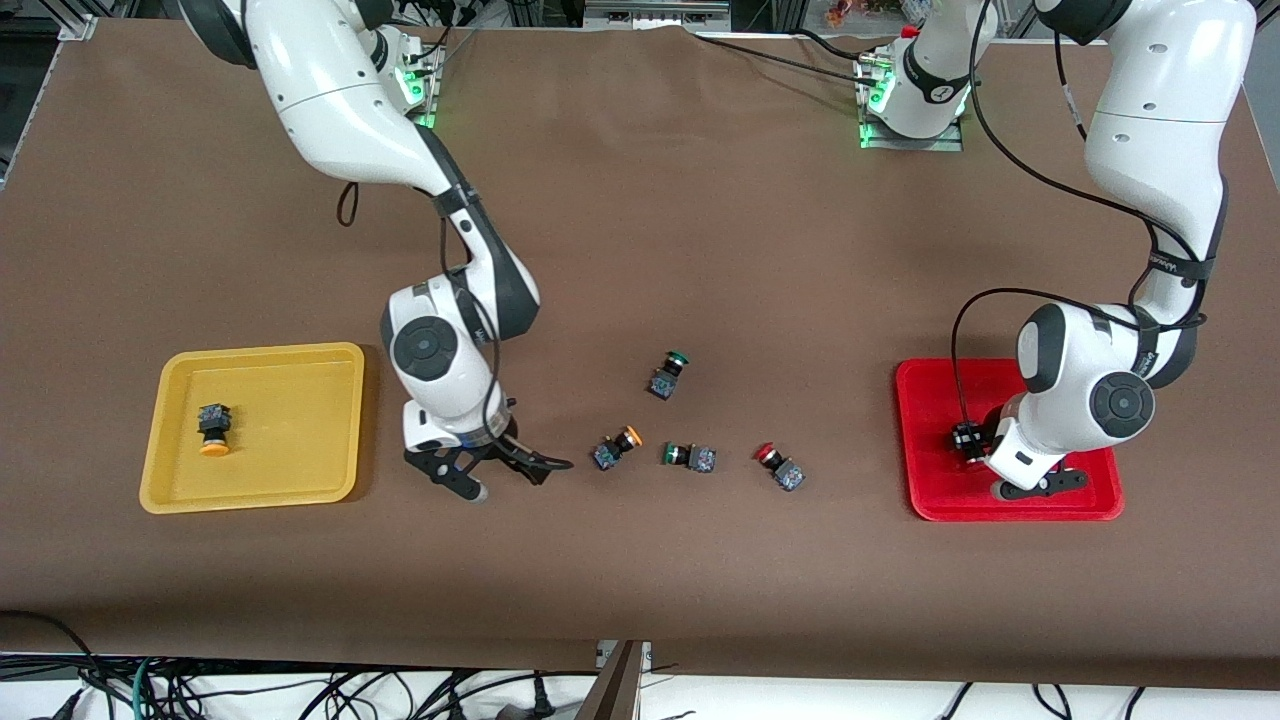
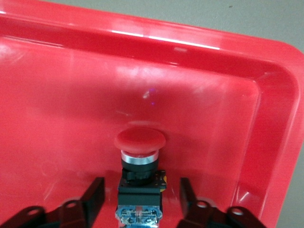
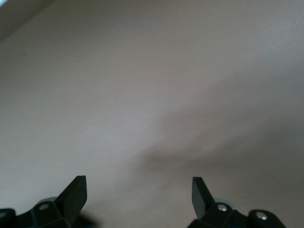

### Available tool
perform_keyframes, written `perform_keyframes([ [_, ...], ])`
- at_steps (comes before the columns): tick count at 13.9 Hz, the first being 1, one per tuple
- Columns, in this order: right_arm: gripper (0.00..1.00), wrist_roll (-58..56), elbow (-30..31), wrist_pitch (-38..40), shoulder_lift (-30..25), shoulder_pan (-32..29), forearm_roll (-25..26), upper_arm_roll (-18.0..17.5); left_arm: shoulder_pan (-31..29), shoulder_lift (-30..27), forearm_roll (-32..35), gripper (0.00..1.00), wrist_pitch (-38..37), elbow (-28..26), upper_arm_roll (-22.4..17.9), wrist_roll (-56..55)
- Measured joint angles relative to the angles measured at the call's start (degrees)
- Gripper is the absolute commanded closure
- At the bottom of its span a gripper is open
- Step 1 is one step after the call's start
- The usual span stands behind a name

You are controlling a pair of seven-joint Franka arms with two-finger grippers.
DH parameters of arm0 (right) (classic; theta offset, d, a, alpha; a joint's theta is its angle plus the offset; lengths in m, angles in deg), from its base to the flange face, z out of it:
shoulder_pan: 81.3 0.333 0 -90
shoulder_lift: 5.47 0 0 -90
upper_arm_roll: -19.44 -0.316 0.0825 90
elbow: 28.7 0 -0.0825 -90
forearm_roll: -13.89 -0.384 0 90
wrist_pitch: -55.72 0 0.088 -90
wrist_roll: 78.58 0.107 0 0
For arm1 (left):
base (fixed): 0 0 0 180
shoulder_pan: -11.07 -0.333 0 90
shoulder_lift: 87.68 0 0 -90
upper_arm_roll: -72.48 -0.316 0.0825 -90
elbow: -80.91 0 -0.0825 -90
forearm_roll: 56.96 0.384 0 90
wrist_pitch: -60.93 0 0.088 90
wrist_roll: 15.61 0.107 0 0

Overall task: Place red and yellow buttons in trays
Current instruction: 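Move the right gripper to a second yellow button and close on it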

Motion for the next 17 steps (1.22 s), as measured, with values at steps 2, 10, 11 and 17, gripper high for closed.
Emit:
perform_keyframes([
  [2,0.04,4.02,-3.95,0.01,2.44,1.69,0.0,0.03,0.0,-0.06,0.0,0.0,0.02,0.37,0.01,0.02],
  [10,0.04,10.07,-8.22,0.01,8.08,7.25,0.01,0.37,1.14,-6.71,0.0,0.0,-8.75,4.92,1.09,12.19],
  [11,0.04,10.43,-8.23,0.01,8.41,7.6,0.01,0.37,1.54,-6.74,0.0,0.0,-8.92,5.34,1.19,12.98],
  [17,0.6,11.31,-8.42,-1.61,9.64,7.92,0.01,0.53,2.77,-6.64,-6.24,0.0,-8.98,6.09,4.6,10.75],
])
